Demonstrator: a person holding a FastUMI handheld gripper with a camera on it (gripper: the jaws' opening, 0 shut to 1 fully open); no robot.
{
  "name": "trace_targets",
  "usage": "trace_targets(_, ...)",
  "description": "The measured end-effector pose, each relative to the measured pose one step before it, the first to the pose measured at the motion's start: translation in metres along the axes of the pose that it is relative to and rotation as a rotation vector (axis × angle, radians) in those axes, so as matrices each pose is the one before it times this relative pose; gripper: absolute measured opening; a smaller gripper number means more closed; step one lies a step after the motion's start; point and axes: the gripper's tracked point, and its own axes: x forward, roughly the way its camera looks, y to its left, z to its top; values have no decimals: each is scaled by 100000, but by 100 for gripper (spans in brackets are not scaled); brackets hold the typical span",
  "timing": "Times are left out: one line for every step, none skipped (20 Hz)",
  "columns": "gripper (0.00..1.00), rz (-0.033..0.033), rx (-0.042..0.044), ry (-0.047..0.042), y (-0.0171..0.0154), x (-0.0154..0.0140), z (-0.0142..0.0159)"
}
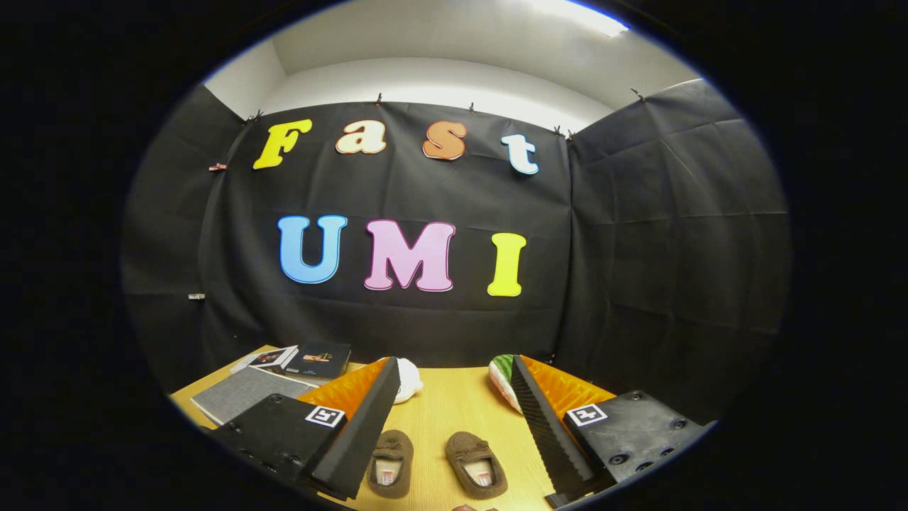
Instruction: Open the storage box then place both shoes into the box .Put the left shoe in first, then the right shoe, with the right side of both shoes facing outward in a uniform manner.
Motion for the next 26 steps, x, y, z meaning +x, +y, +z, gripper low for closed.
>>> trace_targets(97, -115, -1011, 930, -80, 149, -334)
trace_targets(97, 736, -199, 1162, 198, 26, -331)
trace_targets(97, 1130, 612, 1002, 389, 23, -243)
trace_targets(97, 1495, 1209, 1179, 407, 142, -265)
trace_targets(97, 2184, 2149, 949, 514, 63, -161)
trace_targets(97, 1843, 2852, 919, 478, 52, -156)
trace_targets(97, 435, 2882, 630, 69, 122, -245)
trace_targets(97, -64, 3152, 1156, 40, 295, -229)
trace_targets(97, 1420, 3467, 1716, 478, 263, -274)
trace_targets(97, 822, 3581, 3100, 459, 349, -641)
trace_targets(98, 689, 3841, 3323, 169, 311, -695)
trace_targets(98, 1461, 4420, 3855, 383, 365, -829)
trace_targets(98, 2036, 3885, 2679, 533, 249, -569)
trace_targets(98, 1160, 3008, 3321, 372, 464, -760)
trace_targets(98, 1749, 2420, 3406, 365, 402, -911)
trace_targets(98, 1621, 2276, 3870, 371, 435, -915)
trace_targets(98, 1911, 2370, 3643, 492, 361, -966)
trace_targets(98, 1703, 2174, 2954, 521, 448, -675)
trace_targets(98, 1543, 1825, 3009, 446, 496, -721)
trace_targets(98, 1969, 1768, 3002, 595, 530, -719)
trace_targets(99, 2825, 1686, 4034, 853, 395, -1046)
trace_targets(98, 2760, 1548, 4601, 852, 404, -1097)
trace_targets(99, 2635, 1859, 4617, 691, 482, -1050)
trace_targets(98, 3156, 2134, 4258, 828, 475, -1019)
trace_targets(98, 3708, 2034, 4514, 890, 688, -1109)
trace_targets(98, 2933, 1484, 4615, 631, 697, -1102)
